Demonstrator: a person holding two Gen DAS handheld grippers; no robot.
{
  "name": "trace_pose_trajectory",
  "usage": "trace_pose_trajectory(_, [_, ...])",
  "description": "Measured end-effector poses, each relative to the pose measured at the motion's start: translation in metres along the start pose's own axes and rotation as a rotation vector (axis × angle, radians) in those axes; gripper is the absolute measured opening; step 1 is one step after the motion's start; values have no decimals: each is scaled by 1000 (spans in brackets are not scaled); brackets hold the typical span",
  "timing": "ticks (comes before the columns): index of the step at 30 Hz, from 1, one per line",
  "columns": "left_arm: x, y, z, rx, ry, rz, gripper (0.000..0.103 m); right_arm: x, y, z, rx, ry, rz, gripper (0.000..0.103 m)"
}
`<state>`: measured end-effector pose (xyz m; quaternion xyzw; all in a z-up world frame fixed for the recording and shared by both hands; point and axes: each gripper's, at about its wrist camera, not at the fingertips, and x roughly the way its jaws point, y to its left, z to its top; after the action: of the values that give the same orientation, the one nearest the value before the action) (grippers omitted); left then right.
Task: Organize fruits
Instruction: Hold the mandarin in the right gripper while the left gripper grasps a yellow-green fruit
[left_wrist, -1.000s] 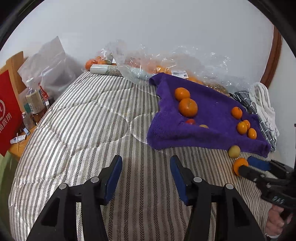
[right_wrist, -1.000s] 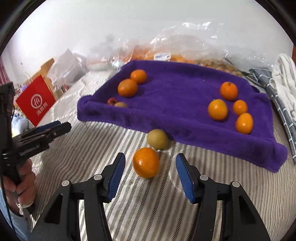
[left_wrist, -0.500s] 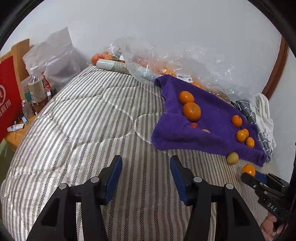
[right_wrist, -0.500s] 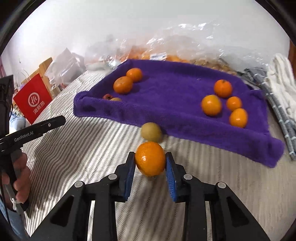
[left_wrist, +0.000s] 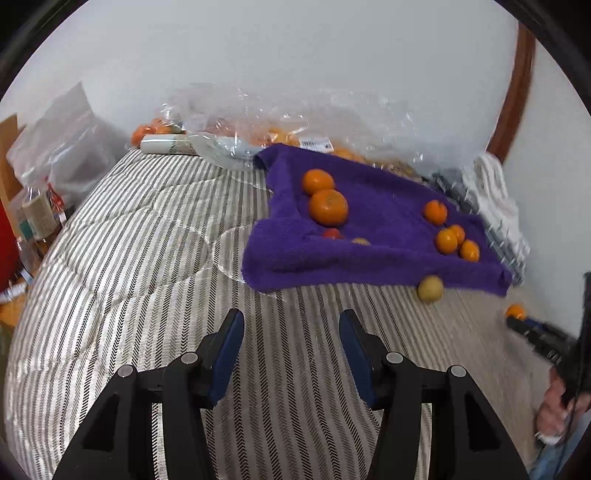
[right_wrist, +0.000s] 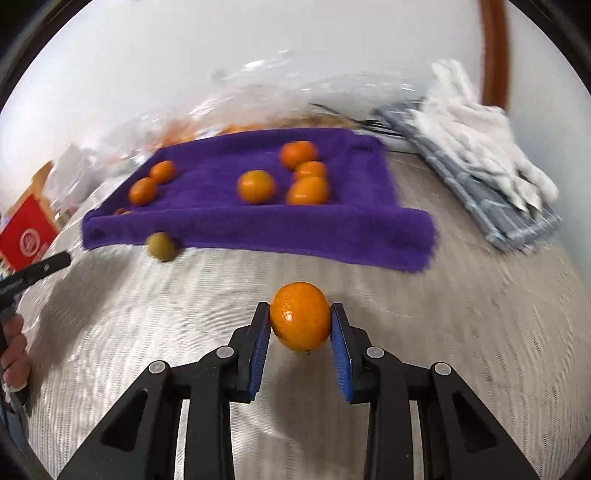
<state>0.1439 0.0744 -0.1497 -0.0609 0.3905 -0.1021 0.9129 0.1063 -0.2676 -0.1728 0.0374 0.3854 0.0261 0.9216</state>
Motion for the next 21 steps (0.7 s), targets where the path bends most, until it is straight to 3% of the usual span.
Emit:
trace_pose_trajectory(14, [13,-10,-6,32,89,154,51,1,-40,-4,106,28,10,32])
trace_pose_trajectory(21, [16,-45,-4,46,121,39,51,0,-33,-4,71,3,-8,32])
